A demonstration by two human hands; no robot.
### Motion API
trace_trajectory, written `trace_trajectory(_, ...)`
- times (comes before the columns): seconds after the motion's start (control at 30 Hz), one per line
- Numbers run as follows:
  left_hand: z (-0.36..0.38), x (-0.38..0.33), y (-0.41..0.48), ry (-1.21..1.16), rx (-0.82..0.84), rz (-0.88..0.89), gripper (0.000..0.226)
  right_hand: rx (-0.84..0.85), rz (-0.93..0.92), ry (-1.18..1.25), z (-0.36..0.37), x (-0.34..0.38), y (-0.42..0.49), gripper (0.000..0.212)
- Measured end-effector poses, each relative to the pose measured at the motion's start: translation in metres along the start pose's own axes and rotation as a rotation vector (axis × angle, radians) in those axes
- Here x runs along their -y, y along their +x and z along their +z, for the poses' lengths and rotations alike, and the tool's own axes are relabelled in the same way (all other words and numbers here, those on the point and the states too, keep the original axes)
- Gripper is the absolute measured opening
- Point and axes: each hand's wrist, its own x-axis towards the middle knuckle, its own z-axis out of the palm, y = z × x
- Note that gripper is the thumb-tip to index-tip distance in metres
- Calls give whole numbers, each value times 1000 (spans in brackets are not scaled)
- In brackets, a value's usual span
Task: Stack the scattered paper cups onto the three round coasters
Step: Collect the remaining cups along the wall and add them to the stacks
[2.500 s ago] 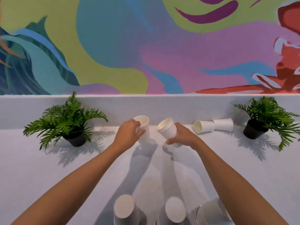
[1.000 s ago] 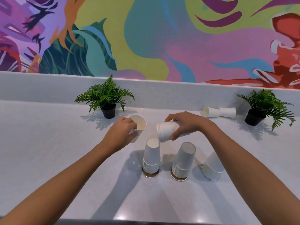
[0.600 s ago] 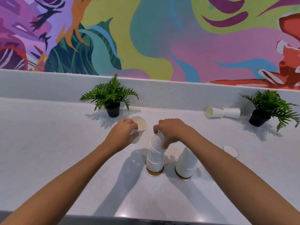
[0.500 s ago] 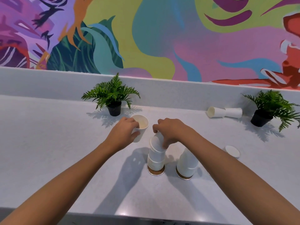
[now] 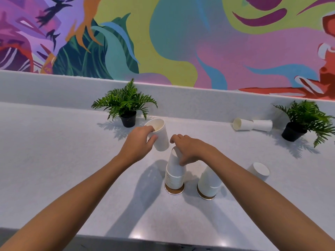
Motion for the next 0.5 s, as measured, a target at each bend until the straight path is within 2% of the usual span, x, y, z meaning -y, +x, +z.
trace_trajectory(0.1, -1, -6, 4, -128, -68, -85, 23, -57, 29, 218, -3, -12, -3, 94)
trace_trajectory(0.17, -2, -9, 7, -204, -107, -139, 25, -165, 56, 367, -9, -18, -4, 99)
trace_trajectory(0.27, -3, -18, 13, -395, -110, -230, 28, -328, 85, 618, -18, -25, -5, 96)
trace_trajectory(0.37, 0, -34, 17, -703, -11, -398, 31, -399, 64, 858, -24, -28, -6, 83)
trace_trajectory(0.5, 6, -57, 16, -1135, 181, -731, 31, -501, 20, 982, -25, -27, -6, 72)
